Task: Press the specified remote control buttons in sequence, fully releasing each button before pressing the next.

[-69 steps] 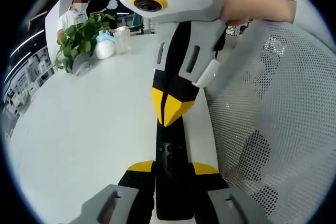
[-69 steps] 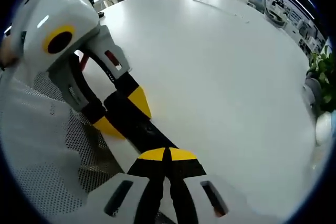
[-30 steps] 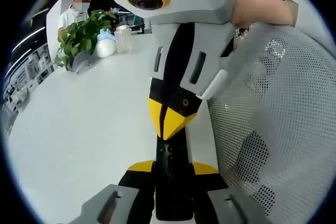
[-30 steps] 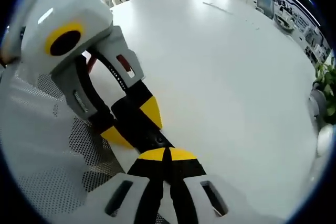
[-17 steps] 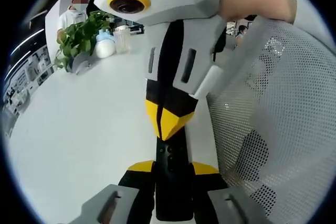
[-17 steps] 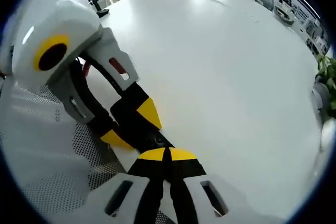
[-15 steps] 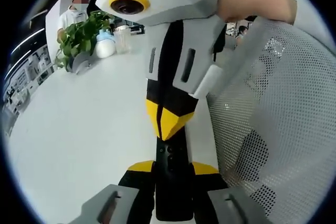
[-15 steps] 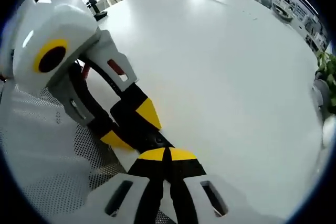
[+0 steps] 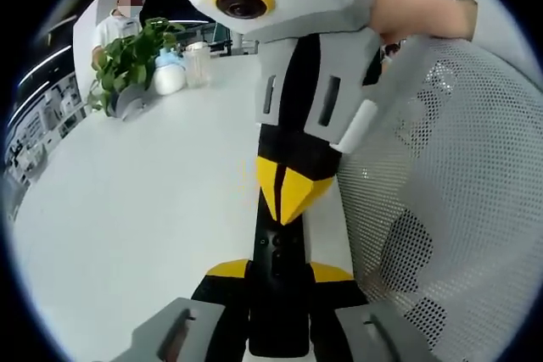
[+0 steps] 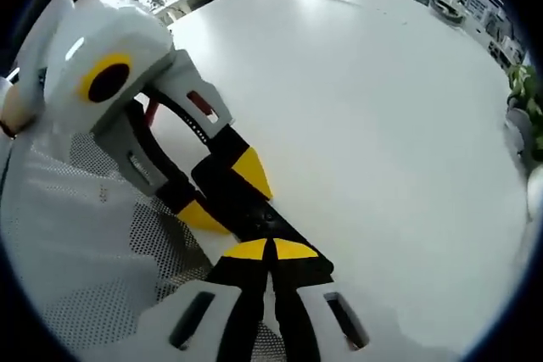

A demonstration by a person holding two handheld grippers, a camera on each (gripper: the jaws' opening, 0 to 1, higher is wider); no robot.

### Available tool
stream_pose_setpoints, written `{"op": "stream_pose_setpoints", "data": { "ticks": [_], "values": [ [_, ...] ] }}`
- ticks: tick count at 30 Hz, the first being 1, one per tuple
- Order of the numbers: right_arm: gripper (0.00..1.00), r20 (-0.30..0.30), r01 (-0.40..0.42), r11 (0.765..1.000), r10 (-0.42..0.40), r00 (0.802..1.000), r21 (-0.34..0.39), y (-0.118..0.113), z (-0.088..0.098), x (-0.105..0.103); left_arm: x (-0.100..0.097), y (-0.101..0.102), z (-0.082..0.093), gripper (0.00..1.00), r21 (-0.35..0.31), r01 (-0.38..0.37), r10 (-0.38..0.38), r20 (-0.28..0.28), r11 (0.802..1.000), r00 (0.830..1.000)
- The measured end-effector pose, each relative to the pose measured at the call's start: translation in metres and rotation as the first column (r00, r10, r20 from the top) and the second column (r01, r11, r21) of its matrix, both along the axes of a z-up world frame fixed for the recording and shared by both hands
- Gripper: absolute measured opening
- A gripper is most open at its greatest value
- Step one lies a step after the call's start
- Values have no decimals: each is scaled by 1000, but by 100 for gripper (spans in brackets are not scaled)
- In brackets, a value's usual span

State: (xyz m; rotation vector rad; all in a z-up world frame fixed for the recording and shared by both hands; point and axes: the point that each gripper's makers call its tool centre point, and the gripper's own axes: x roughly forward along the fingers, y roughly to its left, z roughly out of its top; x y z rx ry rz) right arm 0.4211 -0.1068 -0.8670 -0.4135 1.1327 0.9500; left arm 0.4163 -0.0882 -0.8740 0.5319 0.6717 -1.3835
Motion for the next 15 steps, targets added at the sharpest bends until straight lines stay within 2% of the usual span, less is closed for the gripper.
{"op": "stream_pose_setpoints", "data": {
  "ticks": [3,5,8,11,12,13,14,15],
  "values": [
    [0,13,-55,998,55,998,-23,0,-1,0,0,0,0,25,-5,-4,4,-5,1000,1000],
    [0,46,-149,987,152,987,-52,1,-1,-1,0,0,0,25,-9,-9,9,-12,1000,1000],
    [0,124,-332,936,346,930,-121,4,-1,-3,1,0,0,25,-7,-12,11,-19,1000,1000],
    [0,160,-404,900,428,889,-163,4,-1,-4,1,0,0,25,-7,-13,13,-20,1000,1000],
    [0,165,-409,897,435,885,-167,4,-2,-4,1,0,0,25,-9,-15,15,-21,1000,1000],
    [0,177,-435,882,464,868,-180,4,-2,-4,1,0,0,25,-11,-17,16,-23,1000,1000],
    [0,189,-461,867,493,849,-192,5,-1,-4,1,0,0,25,-15,-19,18,-28,1000,999],
    [0,205,-507,832,549,811,-225,5,-1,-4,1,0,0,25,-15,-18,18,-31,1000,999]
  ]
}}
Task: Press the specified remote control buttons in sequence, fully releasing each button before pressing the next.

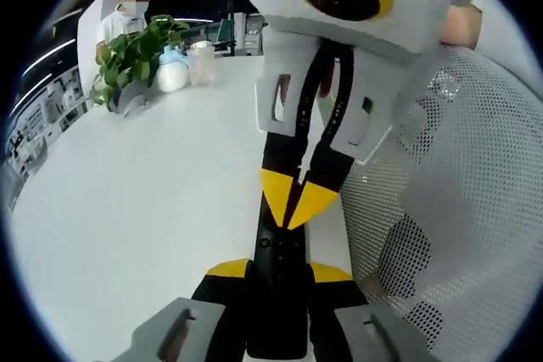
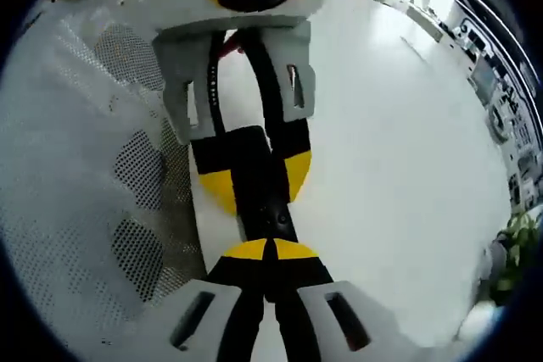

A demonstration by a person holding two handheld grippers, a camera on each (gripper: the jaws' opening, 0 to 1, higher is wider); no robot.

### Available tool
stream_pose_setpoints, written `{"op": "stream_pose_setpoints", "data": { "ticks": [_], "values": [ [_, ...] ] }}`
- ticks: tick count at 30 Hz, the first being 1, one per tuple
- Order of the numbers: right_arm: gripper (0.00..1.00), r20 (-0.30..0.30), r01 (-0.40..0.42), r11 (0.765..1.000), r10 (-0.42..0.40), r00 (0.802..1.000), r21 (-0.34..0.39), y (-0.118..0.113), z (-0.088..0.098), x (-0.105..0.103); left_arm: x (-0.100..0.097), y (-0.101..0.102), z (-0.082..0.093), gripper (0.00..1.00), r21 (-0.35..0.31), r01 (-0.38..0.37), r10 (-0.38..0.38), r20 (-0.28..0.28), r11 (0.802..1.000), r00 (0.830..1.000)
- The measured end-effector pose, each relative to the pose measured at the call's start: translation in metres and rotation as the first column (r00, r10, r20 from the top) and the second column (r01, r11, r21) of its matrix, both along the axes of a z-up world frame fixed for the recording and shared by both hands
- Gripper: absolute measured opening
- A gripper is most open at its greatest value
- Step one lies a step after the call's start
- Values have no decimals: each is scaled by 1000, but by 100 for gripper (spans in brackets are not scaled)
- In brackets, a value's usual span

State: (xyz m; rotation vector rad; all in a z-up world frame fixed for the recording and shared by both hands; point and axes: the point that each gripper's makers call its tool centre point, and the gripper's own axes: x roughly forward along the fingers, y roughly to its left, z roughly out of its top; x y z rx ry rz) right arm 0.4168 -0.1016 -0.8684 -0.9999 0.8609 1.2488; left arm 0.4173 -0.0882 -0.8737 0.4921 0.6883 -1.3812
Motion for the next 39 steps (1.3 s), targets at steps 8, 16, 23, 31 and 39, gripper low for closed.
{"op": "stream_pose_setpoints", "data": {
  "ticks": [8,16,23,31,39],
  "values": [
    [0,-25,95,995,-94,995,39,-1,0,2,0,0,0,24,0,2,-2,-3,1000,1000],
    [0,-50,132,989,-129,990,64,-2,0,2,0,0,0,25,2,3,-3,-2,1000,1000],
    [0,-72,170,981,-164,984,90,-3,1,1,0,0,0,25,1,0,0,-3,1000,1000],
    [0,-71,189,980,-185,980,64,-15,1,1,0,-1,0,25,-1,-3,3,-5,1000,1000],
    [0,-76,214,976,-211,975,36,-22,0,0,-1,0,0,25,0,-2,2,-6,1000,1000]
  ]
}}
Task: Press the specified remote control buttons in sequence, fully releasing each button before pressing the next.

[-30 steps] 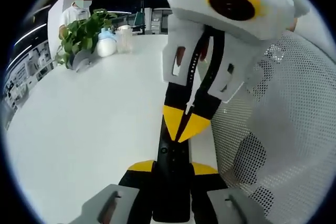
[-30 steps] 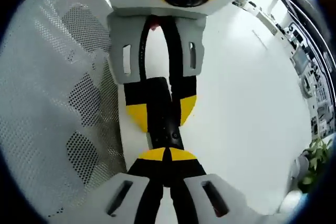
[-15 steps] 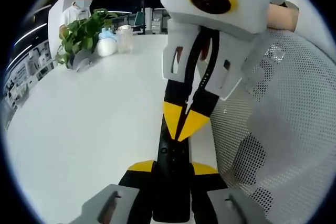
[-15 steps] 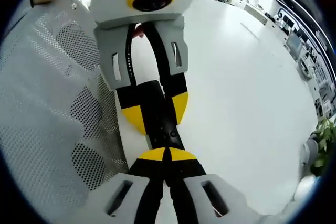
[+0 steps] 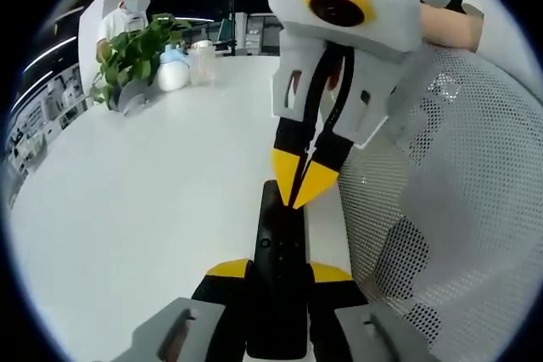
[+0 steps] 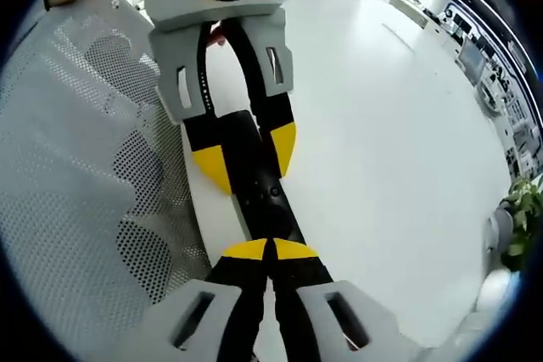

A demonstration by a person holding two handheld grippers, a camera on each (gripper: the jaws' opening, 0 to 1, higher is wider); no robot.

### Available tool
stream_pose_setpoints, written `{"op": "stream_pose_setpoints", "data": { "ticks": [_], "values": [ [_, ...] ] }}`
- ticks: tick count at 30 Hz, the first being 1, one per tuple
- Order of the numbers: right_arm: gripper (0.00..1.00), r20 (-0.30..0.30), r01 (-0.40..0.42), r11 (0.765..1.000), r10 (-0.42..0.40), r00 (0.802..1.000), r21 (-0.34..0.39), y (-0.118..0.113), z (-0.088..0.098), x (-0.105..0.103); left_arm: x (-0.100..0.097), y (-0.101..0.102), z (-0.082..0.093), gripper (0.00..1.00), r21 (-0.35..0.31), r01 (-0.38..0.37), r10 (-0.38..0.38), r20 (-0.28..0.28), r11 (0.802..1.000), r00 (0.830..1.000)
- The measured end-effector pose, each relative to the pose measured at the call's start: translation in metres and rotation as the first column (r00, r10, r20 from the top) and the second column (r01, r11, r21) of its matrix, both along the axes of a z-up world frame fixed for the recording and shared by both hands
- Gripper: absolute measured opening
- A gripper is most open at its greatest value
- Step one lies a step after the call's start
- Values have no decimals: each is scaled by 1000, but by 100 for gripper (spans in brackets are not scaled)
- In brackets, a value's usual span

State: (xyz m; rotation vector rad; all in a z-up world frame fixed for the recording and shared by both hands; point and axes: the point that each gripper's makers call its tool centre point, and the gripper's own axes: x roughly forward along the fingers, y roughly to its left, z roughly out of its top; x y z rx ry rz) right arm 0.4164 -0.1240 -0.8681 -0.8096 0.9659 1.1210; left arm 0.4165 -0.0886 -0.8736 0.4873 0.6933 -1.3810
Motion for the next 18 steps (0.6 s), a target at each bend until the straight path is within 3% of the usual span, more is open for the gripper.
{"op": "stream_pose_setpoints", "data": {
  "ticks": [14,18],
  "values": [
    [0,25,-45,990,49,998,-133,3,-2,0,0,0,0,25,7,7,-7,6,1000,1000],
    [0,27,-15,986,20,999,-168,2,-3,1,0,0,0,25,3,13,-13,12,1000,1000]
  ]
}}
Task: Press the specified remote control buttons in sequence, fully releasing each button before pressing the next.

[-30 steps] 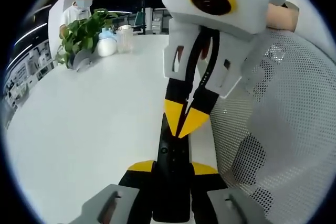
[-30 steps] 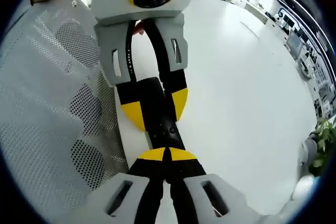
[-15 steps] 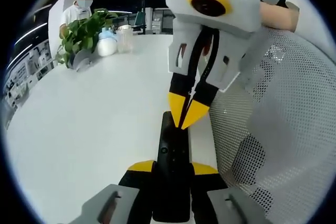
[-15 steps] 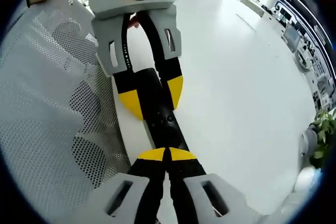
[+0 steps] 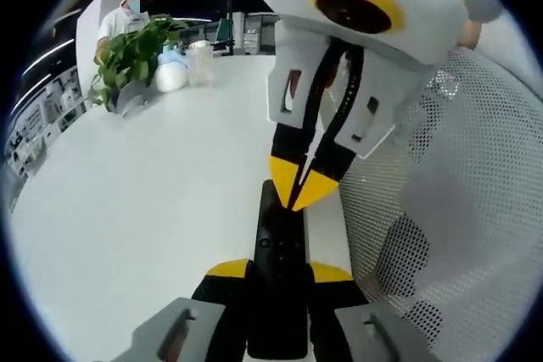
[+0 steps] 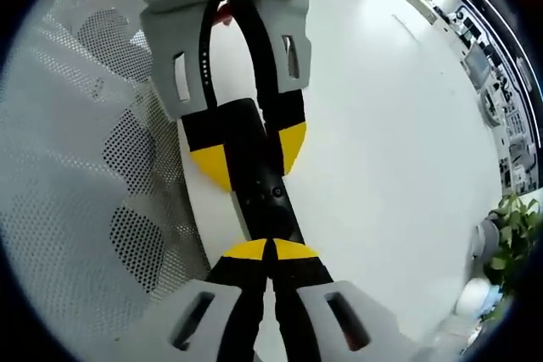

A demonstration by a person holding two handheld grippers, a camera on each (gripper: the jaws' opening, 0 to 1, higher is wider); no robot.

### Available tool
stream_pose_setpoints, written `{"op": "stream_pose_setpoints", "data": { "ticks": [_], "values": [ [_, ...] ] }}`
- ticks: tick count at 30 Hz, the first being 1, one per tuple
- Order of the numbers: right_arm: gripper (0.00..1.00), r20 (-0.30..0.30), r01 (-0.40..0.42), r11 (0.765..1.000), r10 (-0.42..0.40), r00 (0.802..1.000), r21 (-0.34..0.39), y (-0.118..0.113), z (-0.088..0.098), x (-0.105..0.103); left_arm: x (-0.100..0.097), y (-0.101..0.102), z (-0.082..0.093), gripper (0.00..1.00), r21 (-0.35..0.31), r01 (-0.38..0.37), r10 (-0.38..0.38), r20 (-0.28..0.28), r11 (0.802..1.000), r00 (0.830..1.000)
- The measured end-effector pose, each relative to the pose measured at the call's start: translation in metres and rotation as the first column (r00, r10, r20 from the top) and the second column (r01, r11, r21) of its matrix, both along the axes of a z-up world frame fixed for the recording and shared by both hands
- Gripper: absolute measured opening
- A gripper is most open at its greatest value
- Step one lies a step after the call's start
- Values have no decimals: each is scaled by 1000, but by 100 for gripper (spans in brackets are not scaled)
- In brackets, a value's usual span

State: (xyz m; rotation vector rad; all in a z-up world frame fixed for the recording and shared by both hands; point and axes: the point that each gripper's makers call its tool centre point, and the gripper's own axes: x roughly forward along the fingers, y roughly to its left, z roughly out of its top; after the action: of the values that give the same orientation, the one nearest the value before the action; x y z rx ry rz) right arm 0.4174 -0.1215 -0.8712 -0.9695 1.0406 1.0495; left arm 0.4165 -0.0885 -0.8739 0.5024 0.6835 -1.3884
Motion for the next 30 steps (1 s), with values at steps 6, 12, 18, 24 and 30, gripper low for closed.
{"op": "stream_pose_setpoints", "data": {
  "ticks": [6,12,18,24,30],
  "values": [
    [0,-24,70,998,-70,997,0,-2,1,1,0,0,0,25,-31,-2,3,4,1000,1000],
    [0,-31,103,994,-102,994,30,-3,1,1,0,1,1,25,-136,-17,17,0,991,1000],
    [0,-72,176,979,-170,983,102,-3,2,1,-1,-1,1,25,-109,22,-16,51,994,999],
    [0,-158,298,933,-270,950,201,-3,3,1,-1,-1,1,25,-117,19,-13,50,993,999],
    [0,-200,288,915,-238,951,283,16,7,-1,-1,-1,1,25,-149,-8,11,23,989,1000]
  ]
}}
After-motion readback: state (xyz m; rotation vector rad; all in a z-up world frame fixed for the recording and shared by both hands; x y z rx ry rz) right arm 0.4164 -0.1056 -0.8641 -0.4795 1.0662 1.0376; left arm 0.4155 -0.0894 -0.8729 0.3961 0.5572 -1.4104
